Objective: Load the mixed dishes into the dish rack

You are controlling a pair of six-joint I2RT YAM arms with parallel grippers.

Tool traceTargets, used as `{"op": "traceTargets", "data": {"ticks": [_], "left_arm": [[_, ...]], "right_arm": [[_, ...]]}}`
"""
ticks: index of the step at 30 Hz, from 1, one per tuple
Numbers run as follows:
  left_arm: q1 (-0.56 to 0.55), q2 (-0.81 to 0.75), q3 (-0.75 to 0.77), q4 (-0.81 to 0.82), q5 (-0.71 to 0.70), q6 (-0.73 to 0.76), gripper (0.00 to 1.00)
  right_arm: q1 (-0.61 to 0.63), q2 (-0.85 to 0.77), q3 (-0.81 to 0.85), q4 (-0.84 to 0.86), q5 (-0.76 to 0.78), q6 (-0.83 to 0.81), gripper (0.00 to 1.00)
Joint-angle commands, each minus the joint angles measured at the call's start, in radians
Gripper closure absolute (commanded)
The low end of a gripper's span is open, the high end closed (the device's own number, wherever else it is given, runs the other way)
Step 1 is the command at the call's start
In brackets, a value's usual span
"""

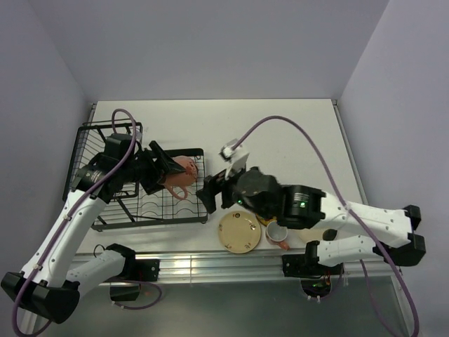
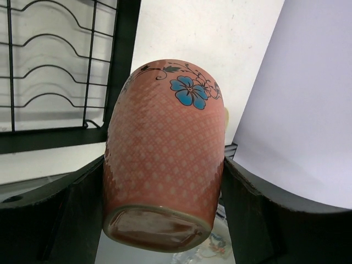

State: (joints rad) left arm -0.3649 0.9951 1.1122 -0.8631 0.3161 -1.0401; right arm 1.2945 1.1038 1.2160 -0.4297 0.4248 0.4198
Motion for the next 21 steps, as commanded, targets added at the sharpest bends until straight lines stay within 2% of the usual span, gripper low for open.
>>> {"op": "traceTargets", "data": {"ticks": [1,5,11,21], "left_arm": [[-0.022,-0.009,0.072,-0.023,-0.055,-0.093,1.00],[-0.066,0.026,0.156,-0.134,-0.124,-0.118,1.00],[-0.100,0.096,0.253,-0.266,-0.202,-0.124,1.00],[-0.175,0.102,0.219,-0.264,-0.189,-0.193,1.00]], "right_arm": [[0.106,0.109,0.078,-0.050,0.228,-0.084,0.14],[0.163,0.221,0.163,-0.104,0.282,-0.105,0.22],[0.218,0.332,0.270,-0.153,0.339,-0.111,0.26],[0.267,0.490,0.393,-0.207,0.377,-0.101,0.36]]}}
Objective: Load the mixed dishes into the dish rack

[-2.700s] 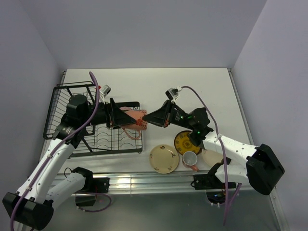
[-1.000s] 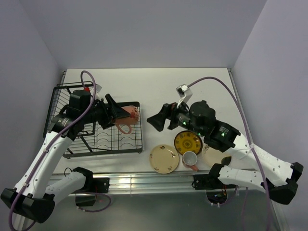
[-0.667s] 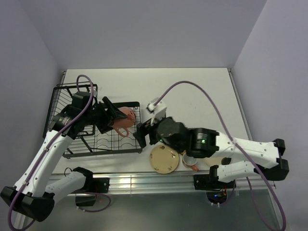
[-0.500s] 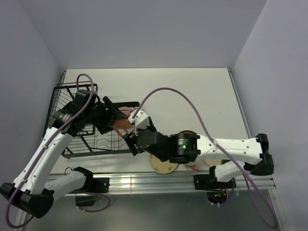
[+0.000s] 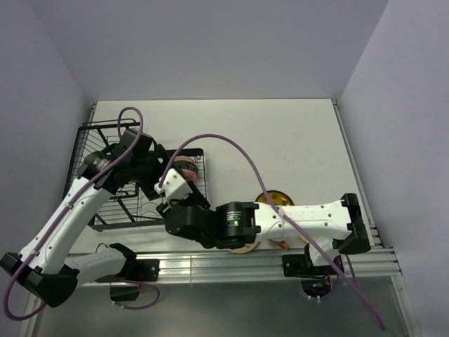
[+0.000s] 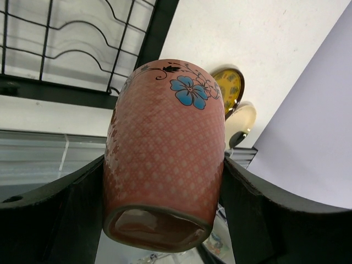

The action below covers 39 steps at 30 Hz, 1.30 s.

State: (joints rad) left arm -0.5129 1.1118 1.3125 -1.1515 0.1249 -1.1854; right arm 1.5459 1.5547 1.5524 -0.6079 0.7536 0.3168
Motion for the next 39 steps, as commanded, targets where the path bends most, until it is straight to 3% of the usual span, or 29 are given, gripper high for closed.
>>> {"op": "traceTargets", "data": {"ticks": [1,8,14,20,32,37,39], "left_arm": [[-0.033,-0.012,0.021,0.019,0.001,-0.051,1.00],[-0.058,0.005,0.062,-0.007,-0.007,-0.059,1.00],[-0.064,-0.006,0.054,-0.014,-0.013,-0.065,1.00],[-0.064,-0.007,0.063,-0.019,-0.011,-0.060,1.00],[-0.064,-0.013,0.076,-0.020,0.004,-0.059,1.00],[-0.065,-0.027,0.062,-0.011,0.019,-0.069,1.00],[-0.065,-0.027,0.057,-0.010,0.024,-0.072,1.00]], "right_arm": [[0.016,0.051,0.064,-0.038,0.050,0.010,0.37],[0.039,0.131,0.120,-0.090,0.139,0.044,0.45],[0.052,0.261,0.257,-0.249,0.260,0.114,0.56],[0.059,0.329,0.336,-0.392,0.319,0.203,0.57],[0.053,0.343,0.278,-0.405,0.358,0.257,0.52],[0.049,0.351,0.265,-0.391,0.383,0.263,0.56],[0.049,0.351,0.264,-0.382,0.401,0.265,0.62]]}}
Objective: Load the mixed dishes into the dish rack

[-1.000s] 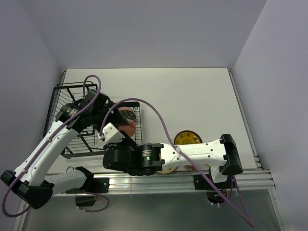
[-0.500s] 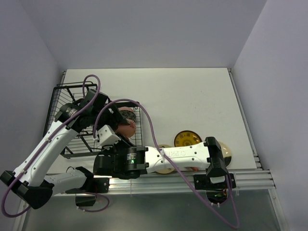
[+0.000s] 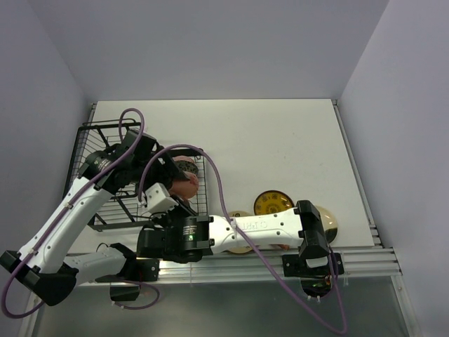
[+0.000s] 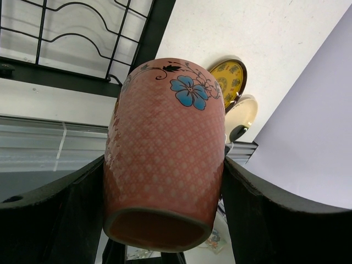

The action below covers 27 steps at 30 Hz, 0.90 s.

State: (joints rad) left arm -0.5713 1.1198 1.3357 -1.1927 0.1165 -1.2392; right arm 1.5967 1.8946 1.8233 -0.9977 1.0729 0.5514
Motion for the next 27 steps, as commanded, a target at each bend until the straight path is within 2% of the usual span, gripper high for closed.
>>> {"op": "traceTargets", "data": {"ticks": [1,3,6,8,9,13,16,18,19,20,22,25,27], "left_arm": [[-0.007,-0.035,0.033,0.036,0.037,-0.019,1.00],[-0.010,-0.034,0.031,0.038,0.044,-0.020,1.00],[-0.013,-0.032,0.031,0.042,0.046,-0.023,1.00],[-0.015,-0.035,0.026,0.047,0.048,-0.026,1.00],[-0.016,-0.035,0.025,0.047,0.046,-0.028,1.00],[-0.018,-0.040,0.020,0.057,0.049,-0.026,1.00],[-0.018,-0.041,0.013,0.082,0.061,-0.017,0.99],[-0.018,-0.044,-0.003,0.094,0.068,-0.017,0.80],[-0.018,-0.046,-0.007,0.103,0.074,-0.019,0.55],[-0.018,-0.046,-0.012,0.108,0.072,-0.019,0.47],[-0.016,-0.048,-0.020,0.108,0.063,-0.016,0.39],[-0.018,-0.051,-0.044,0.128,0.078,-0.014,0.35],[-0.018,-0.049,-0.053,0.134,0.084,-0.013,0.27]], "right_arm": [[-0.001,0.012,-0.007,0.008,0.093,0.030,0.66],[-0.003,0.018,-0.004,0.008,0.116,0.035,0.76],[-0.004,0.023,-0.001,0.019,0.124,0.025,0.83],[-0.004,0.026,0.002,0.019,0.136,0.028,0.92],[-0.007,0.026,0.002,0.018,0.136,0.030,1.00],[-0.014,0.023,-0.007,0.025,0.125,0.035,1.00],[-0.012,-0.021,-0.059,0.103,0.110,0.004,1.00],[-0.012,-0.072,-0.119,0.180,0.091,-0.028,1.00],[-0.012,-0.100,-0.148,0.198,0.087,-0.034,1.00],[-0.014,-0.110,-0.159,0.211,0.076,-0.044,1.00],[-0.014,-0.129,-0.179,0.244,0.071,-0.051,1.00],[-0.014,-0.158,-0.209,0.280,0.067,-0.062,1.00],[-0.015,-0.184,-0.243,0.327,0.046,-0.087,1.00]]}}
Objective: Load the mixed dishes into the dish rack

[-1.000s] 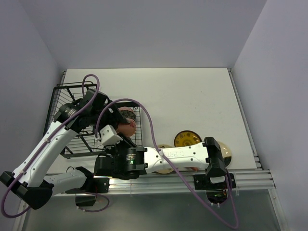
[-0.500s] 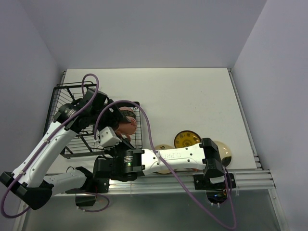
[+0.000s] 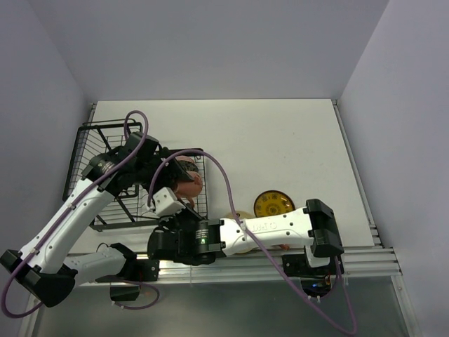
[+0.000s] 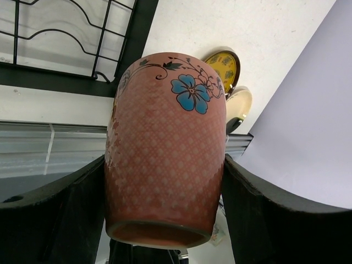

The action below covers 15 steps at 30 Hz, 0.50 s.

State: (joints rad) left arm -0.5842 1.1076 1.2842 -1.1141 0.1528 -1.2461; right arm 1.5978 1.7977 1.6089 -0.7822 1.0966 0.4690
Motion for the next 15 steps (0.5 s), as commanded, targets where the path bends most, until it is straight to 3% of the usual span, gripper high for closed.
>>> {"op": "traceTargets", "data": {"ticks": [1,7,9,15], "left_arm": [[-0.005,-0.035,0.000,0.053,0.047,-0.004,0.26],[-0.003,-0.035,-0.005,0.059,0.062,0.004,0.12],[-0.005,-0.034,-0.009,0.060,0.065,0.007,0.01],[-0.005,-0.022,0.003,0.042,0.044,0.019,0.01]], "right_arm": [[-0.019,-0.104,-0.040,0.127,0.013,-0.009,1.00],[-0.033,-0.149,-0.109,0.224,-0.017,-0.059,1.00],[-0.041,-0.162,-0.124,0.263,-0.020,-0.081,1.00],[-0.059,-0.173,-0.144,0.322,-0.053,-0.118,1.00]]}}
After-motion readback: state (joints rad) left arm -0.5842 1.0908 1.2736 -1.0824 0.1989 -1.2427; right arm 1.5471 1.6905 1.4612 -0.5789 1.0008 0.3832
